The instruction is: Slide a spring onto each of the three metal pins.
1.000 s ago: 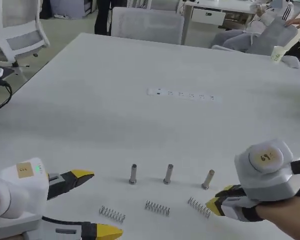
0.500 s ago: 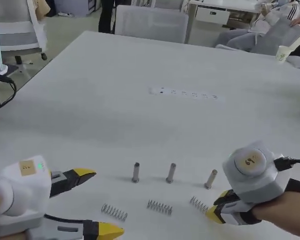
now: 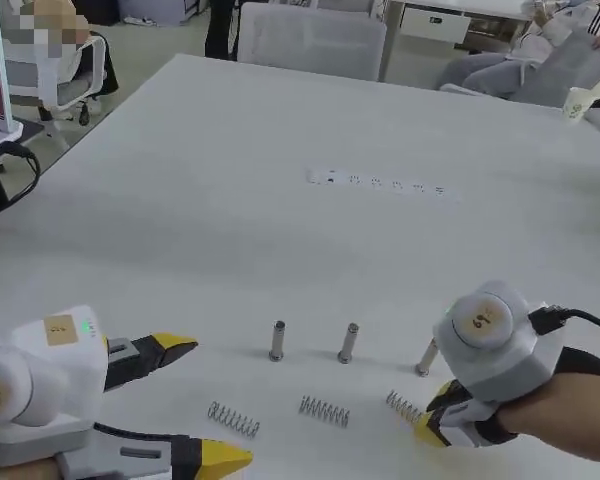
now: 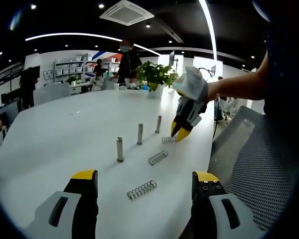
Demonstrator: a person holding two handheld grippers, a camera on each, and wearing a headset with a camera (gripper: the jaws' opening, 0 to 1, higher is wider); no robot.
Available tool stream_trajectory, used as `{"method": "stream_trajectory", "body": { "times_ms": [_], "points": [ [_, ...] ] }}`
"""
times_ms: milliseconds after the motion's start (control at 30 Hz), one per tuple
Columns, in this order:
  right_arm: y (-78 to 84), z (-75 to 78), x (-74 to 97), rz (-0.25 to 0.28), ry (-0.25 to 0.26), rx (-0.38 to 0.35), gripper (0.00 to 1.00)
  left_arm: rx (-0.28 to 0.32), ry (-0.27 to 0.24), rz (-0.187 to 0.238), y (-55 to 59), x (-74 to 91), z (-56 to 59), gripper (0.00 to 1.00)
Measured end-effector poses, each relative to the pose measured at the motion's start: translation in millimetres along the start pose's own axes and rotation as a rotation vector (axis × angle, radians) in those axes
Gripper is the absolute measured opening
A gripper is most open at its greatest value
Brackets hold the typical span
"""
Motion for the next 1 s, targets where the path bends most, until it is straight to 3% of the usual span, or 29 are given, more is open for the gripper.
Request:
{"method": "stream_trajectory", "body": {
  "times_ms": [1000],
  "points": [
    [1.3, -5.5, -0.6, -0.023, -0.008, 0.025, 0.08, -0.005, 0.007, 0.000, -0.4, 2.1, 0.8, 0.71]
  ]
}}
Point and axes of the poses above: the centre of the closed fingertips' face, and the gripper's own axes: x roughly backward along the fingers, z roughly to its right, y roughly out of its underside, the point moved 2 cm from there along x, roughly backward along the fingers, and after that the axes turned 6 degrees about -x, right-handed, at the moved point
